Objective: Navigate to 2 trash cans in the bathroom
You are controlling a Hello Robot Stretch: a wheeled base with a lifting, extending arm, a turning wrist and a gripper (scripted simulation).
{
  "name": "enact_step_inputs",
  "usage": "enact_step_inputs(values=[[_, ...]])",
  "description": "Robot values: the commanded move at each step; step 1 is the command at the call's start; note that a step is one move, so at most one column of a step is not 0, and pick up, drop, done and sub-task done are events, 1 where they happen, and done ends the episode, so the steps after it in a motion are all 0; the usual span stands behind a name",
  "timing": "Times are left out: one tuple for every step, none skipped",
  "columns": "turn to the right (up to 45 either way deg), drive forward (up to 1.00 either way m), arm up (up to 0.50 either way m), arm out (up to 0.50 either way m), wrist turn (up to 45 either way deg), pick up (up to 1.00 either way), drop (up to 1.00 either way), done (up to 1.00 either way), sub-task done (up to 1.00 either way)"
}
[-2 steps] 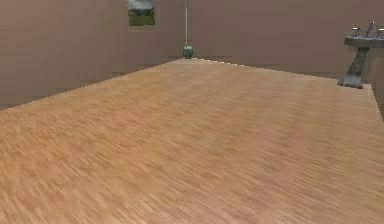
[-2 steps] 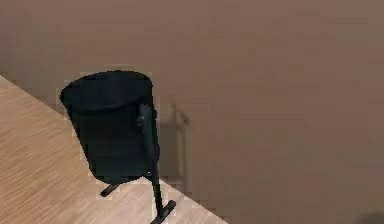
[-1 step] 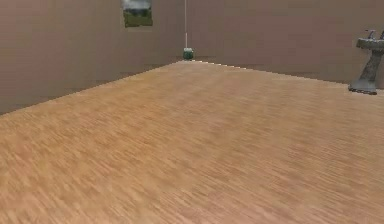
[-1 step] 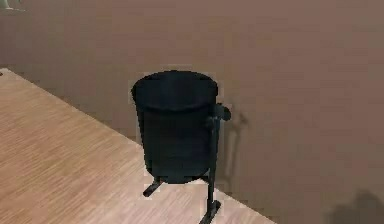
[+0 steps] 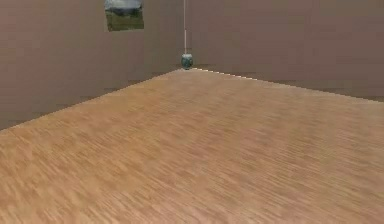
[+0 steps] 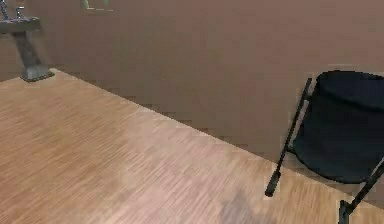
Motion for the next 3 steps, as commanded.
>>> enact_step_inputs(values=[[0.0, 1.0, 0.0, 0.0, 0.0, 0.0, 0.0, 0.0, 0.0], [0.0, 1.0, 0.0, 0.0, 0.0, 0.0, 0.0, 0.0, 0.0], [3.0, 0.0, 0.0, 0.0, 0.0, 0.0, 0.0, 0.0, 0.0]])
